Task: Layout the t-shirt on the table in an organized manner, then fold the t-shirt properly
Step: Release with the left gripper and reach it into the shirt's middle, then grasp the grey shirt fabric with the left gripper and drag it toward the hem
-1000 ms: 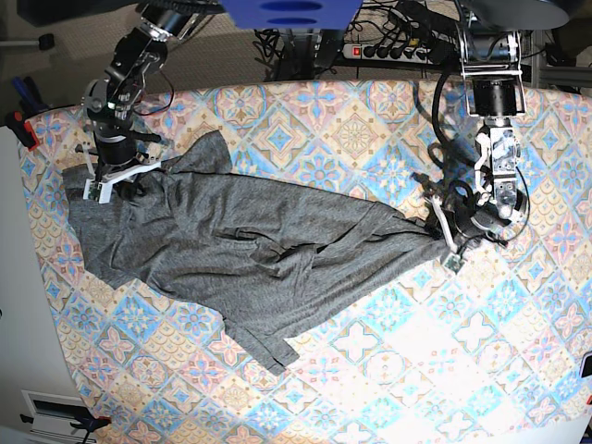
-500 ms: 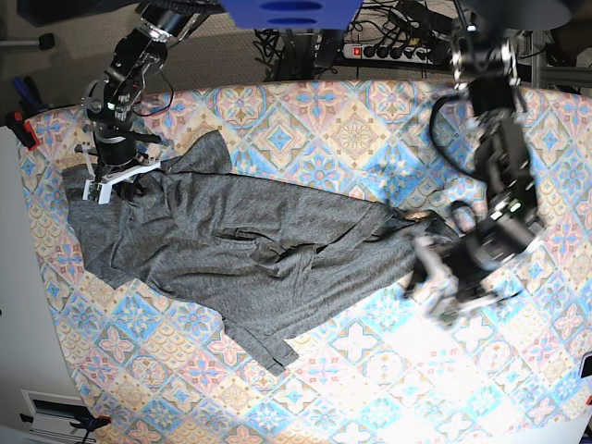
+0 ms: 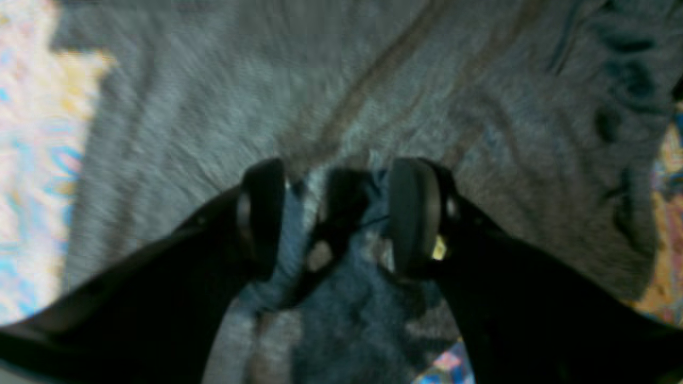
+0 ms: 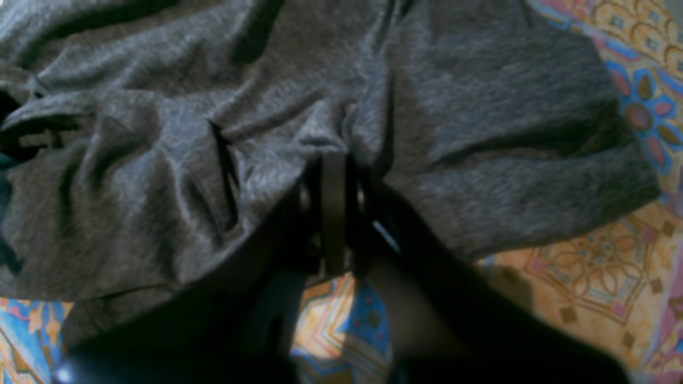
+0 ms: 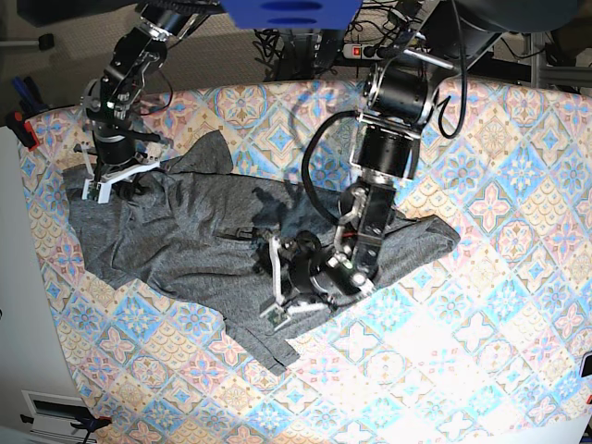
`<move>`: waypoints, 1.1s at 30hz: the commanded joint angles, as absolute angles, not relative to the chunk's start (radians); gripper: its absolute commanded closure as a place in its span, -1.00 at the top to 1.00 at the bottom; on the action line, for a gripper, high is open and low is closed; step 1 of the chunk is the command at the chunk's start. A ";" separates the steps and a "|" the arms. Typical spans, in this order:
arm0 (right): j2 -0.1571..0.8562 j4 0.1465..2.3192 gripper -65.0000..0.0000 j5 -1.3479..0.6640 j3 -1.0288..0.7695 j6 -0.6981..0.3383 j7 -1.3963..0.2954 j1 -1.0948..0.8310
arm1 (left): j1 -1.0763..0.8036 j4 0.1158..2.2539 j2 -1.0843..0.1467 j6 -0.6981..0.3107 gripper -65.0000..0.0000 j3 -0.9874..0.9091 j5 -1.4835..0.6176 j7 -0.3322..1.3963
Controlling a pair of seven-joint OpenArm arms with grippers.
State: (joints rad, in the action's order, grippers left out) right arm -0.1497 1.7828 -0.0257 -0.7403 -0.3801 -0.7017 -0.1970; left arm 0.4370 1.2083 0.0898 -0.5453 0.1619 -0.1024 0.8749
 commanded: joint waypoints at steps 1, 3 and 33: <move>-0.143 1.804 -1.00 -0.038 -0.742 -0.383 -0.676 -0.189 | 0.466 1.213 0.105 -0.521 -0.04 0.160 -0.102 0.846; -0.143 1.804 -1.00 -0.038 -0.742 -0.383 -0.676 -0.189 | 0.466 1.211 0.107 -0.449 -0.04 0.160 -0.101 0.842; -0.142 1.802 -1.00 -0.038 -0.736 -0.383 -0.676 -0.189 | 0.386 1.069 0.090 -0.354 -0.06 0.084 -0.064 0.750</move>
